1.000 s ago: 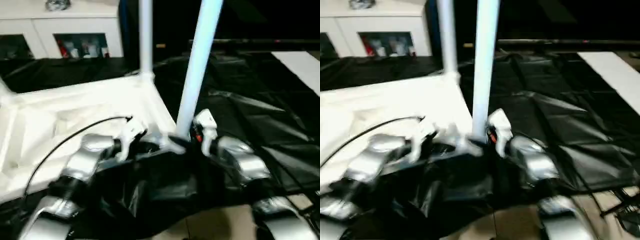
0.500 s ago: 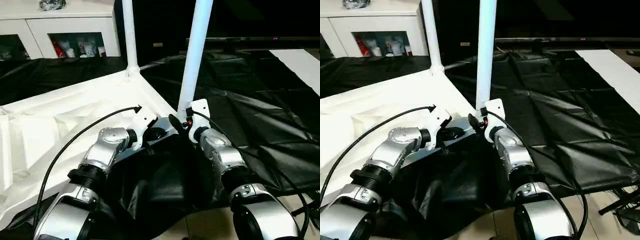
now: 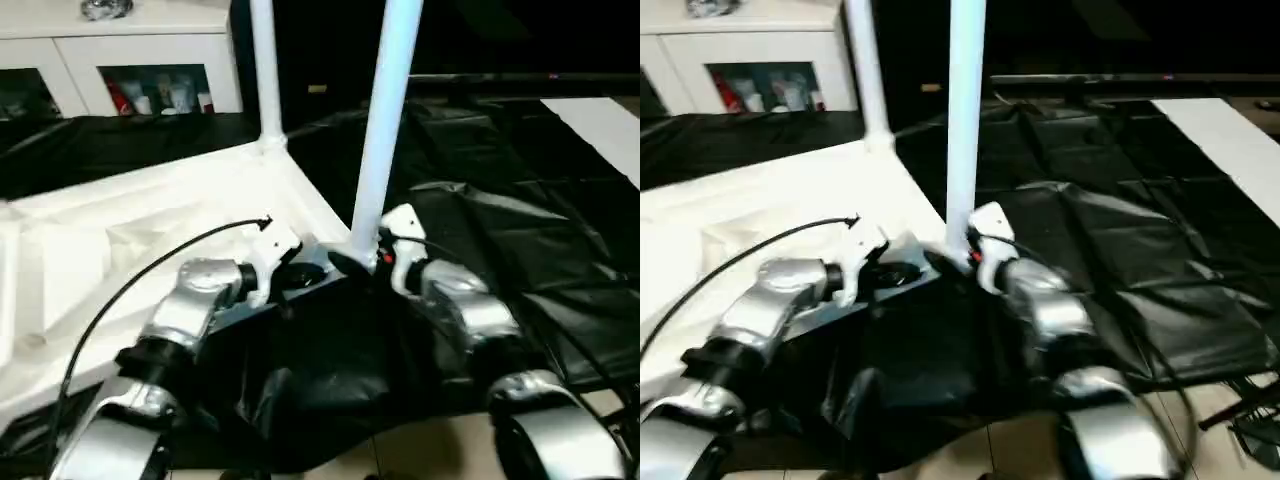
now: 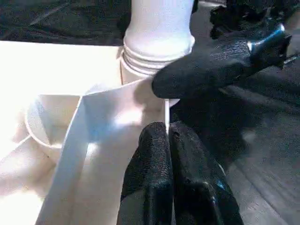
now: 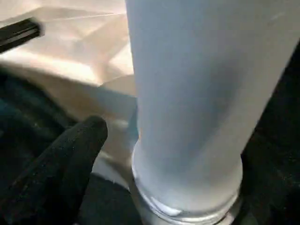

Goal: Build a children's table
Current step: Rotate leg to tighten

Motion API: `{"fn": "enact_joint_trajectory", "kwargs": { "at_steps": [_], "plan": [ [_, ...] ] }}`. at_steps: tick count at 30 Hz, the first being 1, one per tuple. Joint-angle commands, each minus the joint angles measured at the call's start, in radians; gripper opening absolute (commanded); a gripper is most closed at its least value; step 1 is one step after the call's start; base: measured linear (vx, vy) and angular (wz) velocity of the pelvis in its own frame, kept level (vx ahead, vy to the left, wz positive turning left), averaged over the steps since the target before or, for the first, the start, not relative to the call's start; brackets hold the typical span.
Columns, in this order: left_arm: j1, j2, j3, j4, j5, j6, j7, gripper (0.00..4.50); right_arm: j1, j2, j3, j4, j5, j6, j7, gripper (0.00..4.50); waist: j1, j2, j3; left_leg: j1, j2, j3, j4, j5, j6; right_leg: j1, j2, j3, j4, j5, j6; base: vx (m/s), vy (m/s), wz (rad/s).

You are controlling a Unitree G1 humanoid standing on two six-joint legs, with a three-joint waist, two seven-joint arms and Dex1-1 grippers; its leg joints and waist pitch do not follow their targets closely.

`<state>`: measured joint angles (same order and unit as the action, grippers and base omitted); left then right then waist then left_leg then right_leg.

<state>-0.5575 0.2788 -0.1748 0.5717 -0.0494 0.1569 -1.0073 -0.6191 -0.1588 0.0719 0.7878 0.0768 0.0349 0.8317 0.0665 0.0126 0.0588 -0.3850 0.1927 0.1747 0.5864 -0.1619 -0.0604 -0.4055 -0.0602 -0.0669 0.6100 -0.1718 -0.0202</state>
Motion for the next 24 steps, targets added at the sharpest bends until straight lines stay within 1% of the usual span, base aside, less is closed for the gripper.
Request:
{"fn": "enact_joint_trajectory", "kwargs": {
  "at_steps": [1, 2, 3, 4, 5, 6, 8, 10, 11, 12, 14, 15, 16, 20, 22, 24],
  "plan": [
    [-0.002, 0.008, -0.012, -0.079, -0.053, -0.032, -0.074, 0.0, 0.022, -0.026, 0.032, -0.076, 0.026, 0.015, 0.124, 4.48, 0.005, 0.0, -0.069, 0.019, 0.043, -0.01, -0.066, -0.245, 0.046, 0.051, -0.081, 0.048, -0.077, -0.242, -0.22, 0.0, 0.0, 0.0],
    [-0.002, 0.008, -0.012, -0.079, -0.053, -0.032, -0.074, 0.0, 0.022, -0.026, 0.032, -0.076, 0.026, 0.015, 0.124, 4.48, 0.006, 0.0, -0.069, 0.017, 0.044, -0.009, -0.066, -0.246, 0.047, 0.052, -0.081, 0.048, -0.078, -0.247, -0.217, 0.0, 0.0, 0.0],
    [0.007, 0.02, -0.014, -0.09, -0.057, -0.027, -0.097, 0.0, 0.032, -0.046, 0.039, -0.093, 0.032, 0.019, 0.158, 4.48, 0.006, 0.0, -0.07, 0.017, 0.044, -0.009, -0.066, -0.247, 0.046, 0.05, -0.082, 0.048, -0.075, -0.247, -0.219, 0.0, 0.0, 0.0],
    [0.015, 0.03, -0.016, -0.101, -0.063, -0.022, -0.12, 0.0, 0.041, -0.062, 0.048, -0.111, 0.036, 0.023, 0.186, 4.48, 0.008, -0.001, -0.068, 0.02, 0.044, -0.008, -0.066, -0.252, 0.046, 0.049, -0.081, 0.049, -0.079, -0.262, -0.215, 0.0, 0.0, 0.0],
    [0.02, 0.037, -0.017, -0.108, -0.067, -0.017, -0.136, 0.0, 0.048, -0.073, 0.056, -0.123, 0.039, 0.025, 0.204, 4.48, 0.008, -0.002, -0.068, 0.02, 0.044, -0.008, -0.066, -0.254, 0.047, 0.049, -0.081, 0.048, -0.079, -0.268, -0.214, 0.0, 0.0, 0.0],
    [0.032, 0.051, -0.022, -0.125, -0.076, -0.007, -0.166, 0.0, 0.058, -0.087, 0.062, -0.143, 0.045, 0.033, 0.233, 4.48, 0.014, -0.002, -0.069, 0.021, 0.045, -0.008, -0.066, -0.252, 0.049, 0.048, -0.081, 0.049, -0.08, -0.277, -0.21, 0.0, 0.0, 0.0],
    [0.052, 0.074, -0.029, -0.154, -0.093, 0.013, -0.215, 0.0, 0.073, -0.103, 0.068, -0.173, 0.051, 0.048, 0.275, 4.48, 0.015, -0.001, -0.067, 0.02, 0.045, -0.007, -0.066, -0.256, 0.049, 0.046, -0.081, 0.049, -0.081, -0.29, -0.207, 0.0, 0.0, 0.0],
    [0.059, 0.082, -0.03, -0.167, -0.096, 0.02, -0.227, 0.0, 0.076, -0.107, 0.071, -0.178, 0.05, 0.055, 0.285, 4.48, 0.022, -0.001, -0.067, 0.023, 0.046, -0.008, -0.068, -0.261, 0.041, 0.043, -0.082, 0.049, -0.082, -0.309, -0.206, 0.0, 0.0, 0.0],
    [0.062, 0.085, -0.03, -0.171, -0.097, 0.024, -0.231, 0.0, 0.078, -0.108, 0.072, -0.182, 0.048, 0.057, 0.288, 4.48, 0.022, 0.0, -0.066, 0.024, 0.047, -0.008, -0.068, -0.266, 0.038, 0.042, -0.082, 0.05, -0.083, -0.315, -0.205, 0.0, 0.0, 0.0],
    [0.065, 0.089, -0.031, -0.175, -0.098, 0.028, -0.236, 0.0, 0.08, -0.11, 0.073, -0.186, 0.048, 0.06, 0.293, 4.48, 0.022, -0.001, -0.065, 0.025, 0.045, -0.009, -0.069, -0.279, 0.03, 0.041, -0.081, 0.05, -0.085, -0.335, -0.197, 0.0, 0.0, 0.0],
    [0.068, 0.092, -0.033, -0.178, -0.098, 0.03, -0.242, 0.0, 0.08, -0.11, 0.073, -0.187, 0.048, 0.063, 0.294, 4.48, 0.021, -0.001, -0.065, 0.024, 0.045, -0.01, -0.07, -0.282, 0.026, 0.042, -0.082, 0.05, -0.085, -0.344, -0.193, 0.0, 0.0, 0.0],
    [0.073, 0.1, -0.036, -0.186, -0.1, 0.034, -0.251, 0.0, 0.081, -0.114, 0.077, -0.193, 0.052, 0.074, 0.299, 4.31, 0.021, -0.001, -0.066, 0.024, 0.045, -0.011, -0.071, -0.275, 0.025, 0.043, -0.082, 0.05, -0.085, -0.338, -0.191, 0.0, 0.0, 0.0],
    [0.075, 0.102, -0.036, -0.188, -0.1, 0.035, -0.251, 0.0, 0.083, -0.116, 0.08, -0.198, 0.055, 0.08, 0.303, 4.31, 0.021, -0.001, -0.066, 0.024, 0.045, -0.011, -0.071, -0.275, 0.025, 0.043, -0.082, 0.05, -0.085, -0.338, -0.191, 0.0, 0.0, 0.0],
    [0.08, 0.108, -0.036, -0.196, -0.099, 0.04, -0.253, 0.0, 0.088, -0.119, 0.084, -0.209, 0.056, 0.089, 0.313, 3.93, 0.021, -0.003, -0.068, 0.021, 0.044, -0.009, -0.068, -0.252, 0.031, 0.044, -0.081, 0.05, -0.081, -0.301, -0.195, 0.0, 0.0, 0.0],
    [0.081, 0.109, -0.037, -0.197, -0.099, 0.04, -0.253, 0.0, 0.091, -0.12, 0.086, -0.214, 0.056, 0.094, 0.32, 3.74, 0.022, -0.002, -0.069, 0.022, 0.044, -0.009, -0.067, -0.244, 0.034, 0.045, -0.081, 0.049, -0.08, -0.288, -0.198, 0.0, 0.0, 0.0],
    [0.082, 0.111, -0.038, -0.197, -0.098, 0.041, -0.253, 0.0, 0.093, -0.12, 0.087, -0.216, 0.055, 0.096, 0.322, 3.67, 0.022, -0.002, -0.069, 0.022, 0.043, -0.008, -0.067, -0.242, 0.034, 0.045, -0.081, 0.049, -0.079, -0.283, -0.201, 0.0, 0.0, 0.0]
  ]
}}
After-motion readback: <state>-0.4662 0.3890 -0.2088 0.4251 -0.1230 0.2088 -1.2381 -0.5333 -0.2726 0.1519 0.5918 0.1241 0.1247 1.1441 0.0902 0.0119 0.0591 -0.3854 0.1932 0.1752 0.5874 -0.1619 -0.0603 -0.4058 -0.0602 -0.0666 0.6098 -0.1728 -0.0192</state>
